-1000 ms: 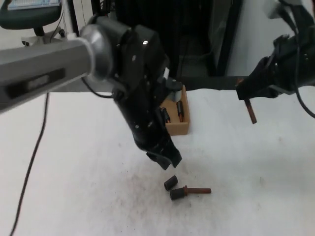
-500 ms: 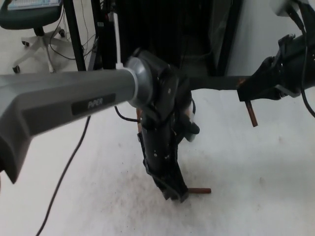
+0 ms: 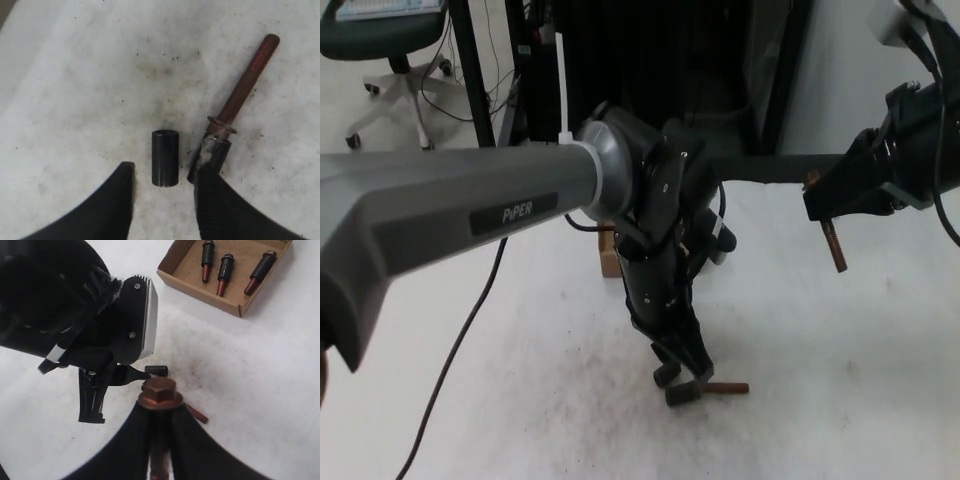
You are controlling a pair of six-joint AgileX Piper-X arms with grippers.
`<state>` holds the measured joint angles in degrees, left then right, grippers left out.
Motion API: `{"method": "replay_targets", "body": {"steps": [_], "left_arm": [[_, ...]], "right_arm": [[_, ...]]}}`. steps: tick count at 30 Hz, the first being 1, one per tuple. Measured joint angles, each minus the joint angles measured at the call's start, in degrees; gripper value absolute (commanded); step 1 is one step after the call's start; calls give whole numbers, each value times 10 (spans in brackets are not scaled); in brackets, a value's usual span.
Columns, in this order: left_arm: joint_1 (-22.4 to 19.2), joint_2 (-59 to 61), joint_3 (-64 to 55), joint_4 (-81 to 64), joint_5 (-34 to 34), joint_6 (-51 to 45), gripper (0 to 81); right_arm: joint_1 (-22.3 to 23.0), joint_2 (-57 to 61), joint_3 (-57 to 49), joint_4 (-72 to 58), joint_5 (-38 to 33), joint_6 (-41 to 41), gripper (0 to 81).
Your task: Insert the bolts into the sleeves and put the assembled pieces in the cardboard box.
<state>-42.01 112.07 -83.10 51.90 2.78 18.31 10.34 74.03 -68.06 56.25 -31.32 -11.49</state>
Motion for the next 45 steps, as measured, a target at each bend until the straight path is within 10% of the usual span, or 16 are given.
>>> {"method": "replay_targets", "body": {"steps": [35, 45], "left_arm": [[0, 59, -12, -12, 0, 23, 373], [0, 59, -12, -13, 0, 26, 123]], "right_arm": [[0, 0, 6, 16, 0, 0, 8], [0, 0, 6, 16, 0, 0, 8]]}}
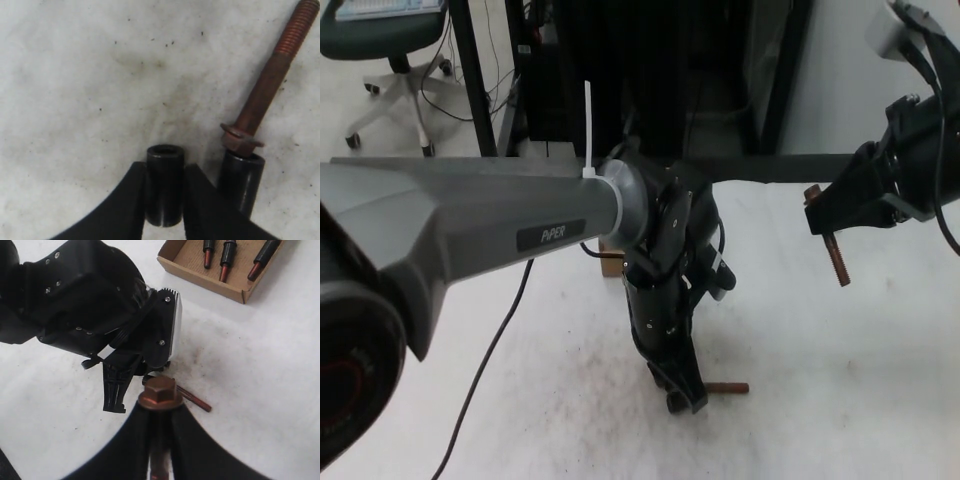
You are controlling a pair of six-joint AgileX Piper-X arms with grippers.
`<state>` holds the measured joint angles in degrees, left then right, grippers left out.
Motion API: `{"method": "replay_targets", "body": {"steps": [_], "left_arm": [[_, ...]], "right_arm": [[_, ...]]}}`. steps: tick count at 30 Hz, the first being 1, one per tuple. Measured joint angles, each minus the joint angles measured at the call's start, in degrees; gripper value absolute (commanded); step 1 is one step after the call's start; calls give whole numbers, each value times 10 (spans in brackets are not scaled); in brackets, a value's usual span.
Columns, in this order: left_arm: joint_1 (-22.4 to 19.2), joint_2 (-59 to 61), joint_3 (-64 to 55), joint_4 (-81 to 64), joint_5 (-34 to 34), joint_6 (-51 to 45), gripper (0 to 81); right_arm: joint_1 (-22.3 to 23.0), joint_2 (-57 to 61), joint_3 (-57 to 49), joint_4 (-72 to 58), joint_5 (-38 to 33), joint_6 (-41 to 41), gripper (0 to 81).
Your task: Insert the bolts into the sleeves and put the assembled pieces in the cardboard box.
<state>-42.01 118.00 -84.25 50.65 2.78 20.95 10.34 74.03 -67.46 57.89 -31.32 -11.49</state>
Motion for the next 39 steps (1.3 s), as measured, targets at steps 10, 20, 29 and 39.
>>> {"method": "replay_targets", "body": {"steps": [10, 20, 29, 39], "left_arm": [[0, 6, -6, 12, 11, 0, 44], [5, 3, -64, 12, 14, -47, 0], [69, -202, -118, -47, 64, -152, 0], [121, -447, 130, -192, 243, -214, 0]], "right_arm": [[0, 0, 0, 0, 0, 0, 8], [0, 0, 0, -13, 0, 42, 8], [-1, -29, 1, -138, 0, 112, 8], [-1, -90, 1, -361, -143, 238, 8]]}}
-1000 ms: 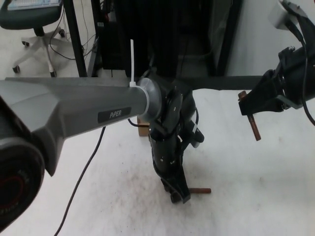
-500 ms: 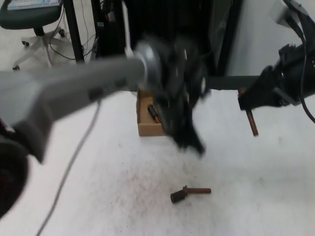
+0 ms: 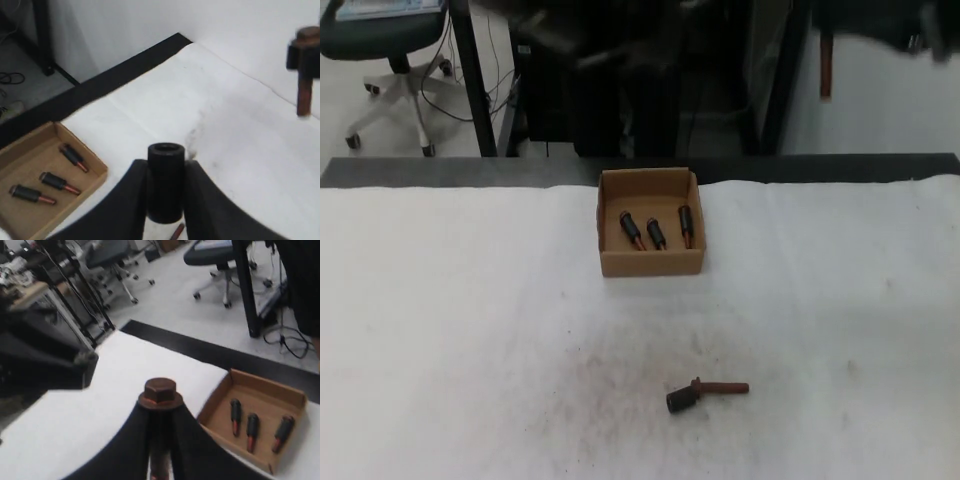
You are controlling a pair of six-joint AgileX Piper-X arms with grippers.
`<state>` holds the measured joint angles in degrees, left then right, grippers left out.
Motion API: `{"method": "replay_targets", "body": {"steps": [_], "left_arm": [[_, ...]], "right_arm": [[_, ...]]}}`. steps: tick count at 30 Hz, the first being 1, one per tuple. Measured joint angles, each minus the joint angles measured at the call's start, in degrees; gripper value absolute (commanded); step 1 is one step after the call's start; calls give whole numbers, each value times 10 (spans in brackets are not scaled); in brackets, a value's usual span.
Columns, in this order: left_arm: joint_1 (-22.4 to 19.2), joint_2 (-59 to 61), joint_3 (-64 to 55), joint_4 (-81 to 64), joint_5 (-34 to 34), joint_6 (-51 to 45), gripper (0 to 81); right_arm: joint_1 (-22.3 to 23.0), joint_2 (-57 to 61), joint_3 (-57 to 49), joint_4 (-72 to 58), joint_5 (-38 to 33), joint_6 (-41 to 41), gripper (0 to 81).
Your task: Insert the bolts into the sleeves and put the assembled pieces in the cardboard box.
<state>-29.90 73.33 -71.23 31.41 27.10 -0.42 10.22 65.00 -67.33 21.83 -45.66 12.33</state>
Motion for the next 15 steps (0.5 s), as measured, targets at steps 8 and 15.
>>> {"method": "replay_targets", "body": {"steps": [8, 15], "left_arm": [[2, -177, 266, -331, 115, -145, 0], [2, -249, 387, -511, 134, -202, 0]], "right_arm": [[26, 0, 0, -62, -79, 59, 8], [134, 0, 0, -130, -76, 71, 8]]}}
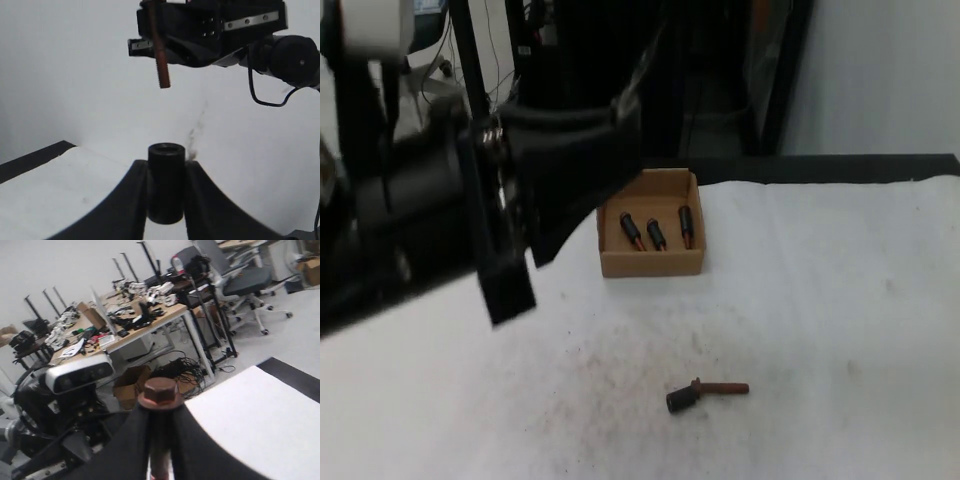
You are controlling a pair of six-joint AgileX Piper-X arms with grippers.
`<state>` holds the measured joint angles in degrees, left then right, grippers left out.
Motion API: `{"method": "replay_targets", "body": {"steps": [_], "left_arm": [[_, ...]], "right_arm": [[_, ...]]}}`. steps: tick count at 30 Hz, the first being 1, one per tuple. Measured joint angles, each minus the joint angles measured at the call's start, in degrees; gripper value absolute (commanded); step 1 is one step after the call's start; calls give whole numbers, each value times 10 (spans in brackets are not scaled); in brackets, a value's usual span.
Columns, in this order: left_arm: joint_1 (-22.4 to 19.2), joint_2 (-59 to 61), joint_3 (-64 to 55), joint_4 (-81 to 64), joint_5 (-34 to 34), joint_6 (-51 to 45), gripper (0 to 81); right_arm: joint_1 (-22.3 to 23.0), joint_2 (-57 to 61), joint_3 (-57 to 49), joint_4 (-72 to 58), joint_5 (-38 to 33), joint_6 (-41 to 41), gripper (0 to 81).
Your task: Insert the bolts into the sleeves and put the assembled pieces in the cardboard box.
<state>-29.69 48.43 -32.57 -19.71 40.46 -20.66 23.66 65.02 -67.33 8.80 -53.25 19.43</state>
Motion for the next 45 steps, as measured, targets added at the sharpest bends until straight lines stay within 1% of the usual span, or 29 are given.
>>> {"method": "replay_targets", "body": {"steps": [2, 3, 5, 8, 14, 21, 28, 35, 45], "left_arm": [[0, -6, 30, -38, 0, -8, 0], [0, -5, 48, -62, 0, -9, 0], [0, -5, 56, -79, 0, -11, 0], [0, -5, 57, -87, 0, -11, 0], [0, -5, 57, -93, 0, -11, 0], [0, -5, 57, -149, -5, -11, 0], [0, -5, 57, -163, -9, -11, 0], [0, -6, 57, -163, -9, -11, 0], [0, -6, 57, -163, -44, -11, 0]], "right_arm": [[35, 0, 0, -31, 25, 0, 8], [63, 0, 0, -57, 48, 0, 8], [86, 0, 0, -77, 69, 0, 8], [106, 0, 0, -85, 84, -10, 8], [116, 0, 0, -64, 102, -56, 8], [122, 24, 0, -45, 113, -68, 8], [155, 28, 1, -49, 122, -86, 8], [164, 29, 1, -97, 118, -77, 8], [163, 29, 1, -92, 113, -74, 8]]}}
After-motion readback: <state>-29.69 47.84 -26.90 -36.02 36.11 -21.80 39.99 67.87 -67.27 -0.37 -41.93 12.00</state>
